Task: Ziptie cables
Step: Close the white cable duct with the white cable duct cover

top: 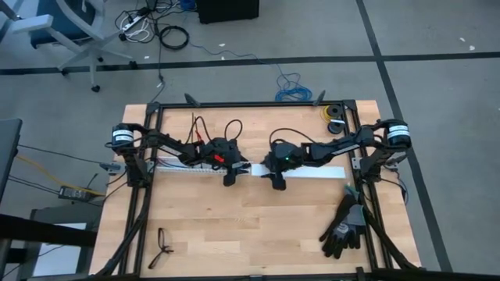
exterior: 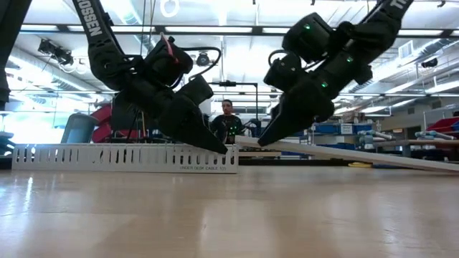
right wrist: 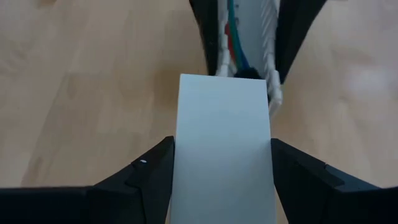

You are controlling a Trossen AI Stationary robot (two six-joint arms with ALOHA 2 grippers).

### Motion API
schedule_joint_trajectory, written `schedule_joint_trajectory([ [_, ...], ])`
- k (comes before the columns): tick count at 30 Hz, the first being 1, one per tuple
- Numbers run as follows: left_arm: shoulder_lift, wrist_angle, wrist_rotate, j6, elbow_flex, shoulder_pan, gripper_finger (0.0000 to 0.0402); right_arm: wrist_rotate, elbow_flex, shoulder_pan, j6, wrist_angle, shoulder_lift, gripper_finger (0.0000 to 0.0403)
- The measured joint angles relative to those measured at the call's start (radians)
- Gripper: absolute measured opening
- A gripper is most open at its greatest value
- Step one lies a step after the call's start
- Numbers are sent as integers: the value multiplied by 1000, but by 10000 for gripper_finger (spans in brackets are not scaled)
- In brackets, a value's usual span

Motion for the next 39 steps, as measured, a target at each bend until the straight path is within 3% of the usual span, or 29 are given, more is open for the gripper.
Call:
schedule_joint_trajectory([
  [11, -1, 0, 0, 0, 0, 0, 226, 56, 44, -1, -48, -73, 23, 229],
  [31, 0, 14, -1, 0, -1, -1, 226, 64, 46, -9, 9, 18, 64, 237],
  [39, 0, 16, -1, 0, -1, -1, 257, 64, 46, -8, 13, 28, 63, 257],
])
